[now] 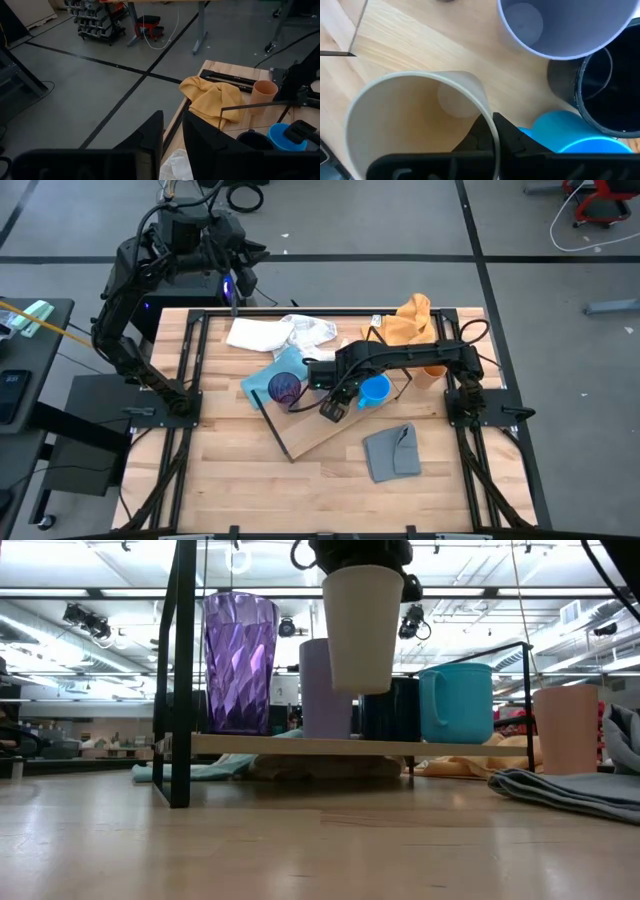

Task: Stack small to large cups/mugs on shelf
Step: Put the light brown cup on the shelf

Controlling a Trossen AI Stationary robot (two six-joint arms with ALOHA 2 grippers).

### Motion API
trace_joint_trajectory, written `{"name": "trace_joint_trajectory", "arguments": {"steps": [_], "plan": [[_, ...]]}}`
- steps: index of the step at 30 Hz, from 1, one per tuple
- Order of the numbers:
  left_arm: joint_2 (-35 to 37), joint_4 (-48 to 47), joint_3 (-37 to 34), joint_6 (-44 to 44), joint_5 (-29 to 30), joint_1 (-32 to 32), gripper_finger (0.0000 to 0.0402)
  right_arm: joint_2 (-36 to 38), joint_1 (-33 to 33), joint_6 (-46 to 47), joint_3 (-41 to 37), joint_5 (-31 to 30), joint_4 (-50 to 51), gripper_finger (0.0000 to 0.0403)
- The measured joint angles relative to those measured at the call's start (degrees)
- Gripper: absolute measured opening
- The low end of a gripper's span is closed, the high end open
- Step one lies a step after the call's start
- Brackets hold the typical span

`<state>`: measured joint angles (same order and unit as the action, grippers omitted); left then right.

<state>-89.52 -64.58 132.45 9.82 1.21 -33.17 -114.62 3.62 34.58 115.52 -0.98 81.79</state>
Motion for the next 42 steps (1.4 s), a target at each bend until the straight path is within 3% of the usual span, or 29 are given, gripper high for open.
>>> {"name": "trace_joint_trajectory", "arguments": {"steps": [17,42], "plan": [[0.00,-0.07,-0.01,-0.14,0.00,0.02,0.0082,-0.10,-0.96,0.05,-7.92,1.41,-5.03,0.0000],[0.00,-0.05,-0.01,-0.12,0.00,0.02,0.0074,-0.12,-2.75,-1.91,-8.08,1.99,-6.60,0.0000]]}}
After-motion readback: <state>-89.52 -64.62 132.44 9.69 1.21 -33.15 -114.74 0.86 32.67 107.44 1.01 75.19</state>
